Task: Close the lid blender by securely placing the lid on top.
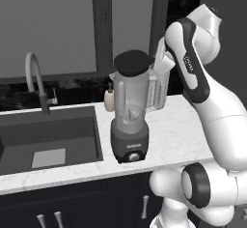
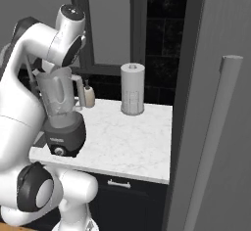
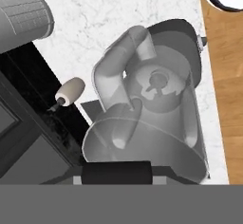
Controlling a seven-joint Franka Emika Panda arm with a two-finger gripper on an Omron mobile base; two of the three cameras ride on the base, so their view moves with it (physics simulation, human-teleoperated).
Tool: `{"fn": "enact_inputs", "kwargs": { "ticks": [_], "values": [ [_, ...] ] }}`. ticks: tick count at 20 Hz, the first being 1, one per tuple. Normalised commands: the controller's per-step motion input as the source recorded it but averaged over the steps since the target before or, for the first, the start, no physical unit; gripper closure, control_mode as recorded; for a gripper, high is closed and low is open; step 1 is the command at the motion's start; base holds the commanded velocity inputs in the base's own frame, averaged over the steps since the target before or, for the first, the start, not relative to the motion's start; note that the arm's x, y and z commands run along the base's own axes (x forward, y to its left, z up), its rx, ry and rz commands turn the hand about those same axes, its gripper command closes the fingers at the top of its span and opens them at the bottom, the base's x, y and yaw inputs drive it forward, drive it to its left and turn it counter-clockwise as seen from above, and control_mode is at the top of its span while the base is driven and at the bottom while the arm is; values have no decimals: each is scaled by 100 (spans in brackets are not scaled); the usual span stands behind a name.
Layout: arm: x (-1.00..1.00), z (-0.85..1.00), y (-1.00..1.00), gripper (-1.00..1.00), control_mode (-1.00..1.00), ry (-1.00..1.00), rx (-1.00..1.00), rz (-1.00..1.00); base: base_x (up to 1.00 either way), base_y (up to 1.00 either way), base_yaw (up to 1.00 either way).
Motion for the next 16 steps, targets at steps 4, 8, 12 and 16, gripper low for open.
{"fn": "enact_inputs", "kwargs": {
  "ticks": [4, 8, 12, 16],
  "values": [
    [24, -16, 8, 100, -100, 4, 0, -3, 0, 0, 0],
    [17, -16, 11, 100, -100, 4, 0, -3, 0, 0, 0],
    [9, -14, 11, 100, -100, 3, 0, -3, 0, 0, 0],
    [7, -15, 10, 100, -100, 4, 0, -3, 0, 0, 0]
  ]
}}
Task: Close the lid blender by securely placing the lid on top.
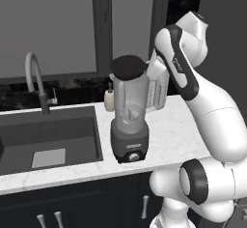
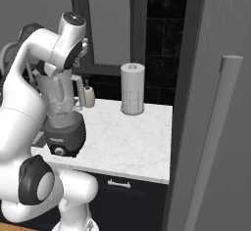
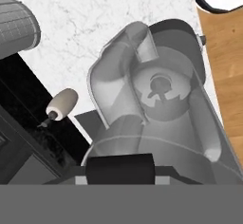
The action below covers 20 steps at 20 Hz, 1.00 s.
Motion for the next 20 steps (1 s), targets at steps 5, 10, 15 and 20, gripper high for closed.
{"fn": "enact_inputs", "kwargs": {
  "ticks": [5, 10, 15, 20],
  "values": [
    [2, -11, 7, 100, -100, 7, 0, -3, 0, 0, 0],
    [-6, -1, 1, 100, -100, 14, 0, -3, 0, 0, 0],
    [-24, 0, 0, 100, -100, 14, 0, -2, 0, 0, 0],
    [-39, 0, 0, 100, -100, 10, 0, 0, 0, 0, 0]
  ]
}}
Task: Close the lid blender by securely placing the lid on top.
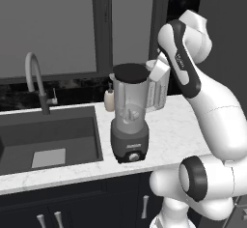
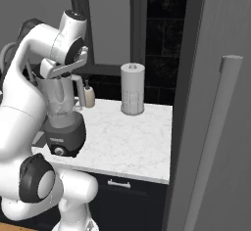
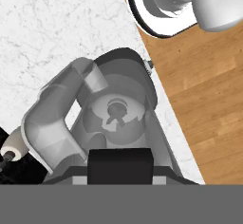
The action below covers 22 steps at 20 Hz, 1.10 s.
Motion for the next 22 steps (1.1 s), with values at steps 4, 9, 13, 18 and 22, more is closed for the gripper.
{"fn": "enact_inputs", "kwargs": {
  "ticks": [4, 9, 13, 18, 22],
  "values": [
    [-26, 0, 0, 100, -100, 5, 0, -3, 0, 0, 0],
    [0, -4, 0, 100, -100, 0, 0, -7, 0, 0, 0],
    [0, -17, 0, 100, -100, 3, 0, -8, 0, 0, 0],
    [0, -23, 4, -100, -100, 5, -3, -7, 0, 0, 0],
    [-6, -11, 2, -100, -100, 4, -2, -7, 0, 0, 0]
  ]
}}
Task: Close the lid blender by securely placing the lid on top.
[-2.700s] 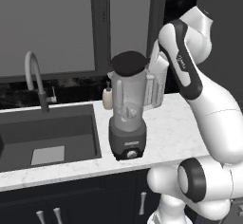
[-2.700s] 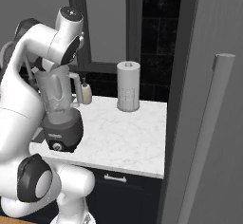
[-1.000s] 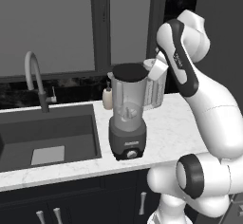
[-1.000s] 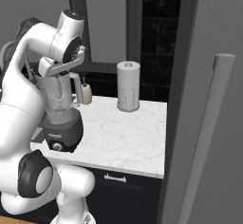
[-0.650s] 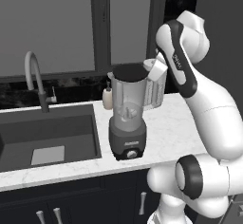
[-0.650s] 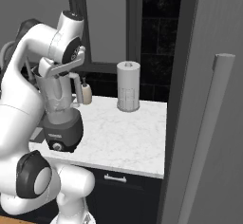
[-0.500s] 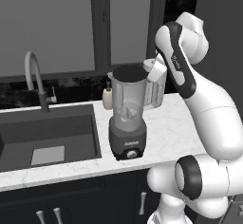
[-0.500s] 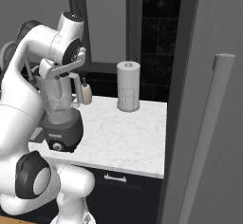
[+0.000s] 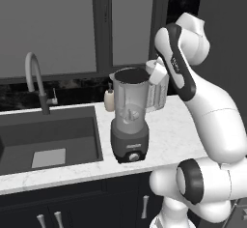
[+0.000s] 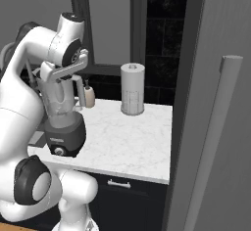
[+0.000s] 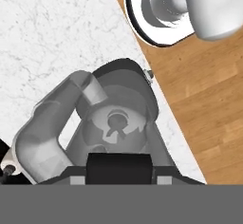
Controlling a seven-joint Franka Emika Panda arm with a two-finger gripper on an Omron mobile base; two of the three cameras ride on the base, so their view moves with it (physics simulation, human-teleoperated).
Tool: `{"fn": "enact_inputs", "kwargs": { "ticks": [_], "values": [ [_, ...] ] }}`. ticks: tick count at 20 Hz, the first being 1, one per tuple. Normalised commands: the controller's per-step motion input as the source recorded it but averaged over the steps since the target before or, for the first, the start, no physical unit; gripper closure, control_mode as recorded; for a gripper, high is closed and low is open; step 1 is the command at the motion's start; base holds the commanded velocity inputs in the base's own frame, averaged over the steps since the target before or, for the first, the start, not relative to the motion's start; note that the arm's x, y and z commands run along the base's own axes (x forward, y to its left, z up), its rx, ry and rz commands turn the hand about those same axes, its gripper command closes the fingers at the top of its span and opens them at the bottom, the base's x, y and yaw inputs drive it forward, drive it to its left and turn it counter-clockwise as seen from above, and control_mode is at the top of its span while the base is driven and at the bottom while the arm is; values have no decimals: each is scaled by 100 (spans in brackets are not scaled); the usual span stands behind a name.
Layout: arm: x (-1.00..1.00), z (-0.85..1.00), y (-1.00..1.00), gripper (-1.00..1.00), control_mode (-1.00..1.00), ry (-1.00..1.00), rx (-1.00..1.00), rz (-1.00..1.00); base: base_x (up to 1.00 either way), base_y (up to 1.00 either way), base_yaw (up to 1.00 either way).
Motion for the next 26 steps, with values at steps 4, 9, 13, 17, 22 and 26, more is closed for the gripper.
{"fn": "enact_inputs", "kwargs": {
  "ticks": [4, 9, 13, 17, 22, 26],
  "values": [
    [-37, 0, -15, -100, -100, 1, 0, -12, 0, 0, 0],
    [-53, 0, -41, -100, -100, 0, 0, -16, 0, 0, 0],
    [-78, 0, -40, -100, -100, 0, 0, -15, 0, 0, 0],
    [-87, 0, -13, -100, -100, -11, 0, -10, 0, 0, 0],
    [-66, 0, 3, -100, -100, -45, -4, -1, 0, 0, 0],
    [-60, 5, 10, -100, -100, -49, -10, 0, 0, 0, 0]
  ]
}}
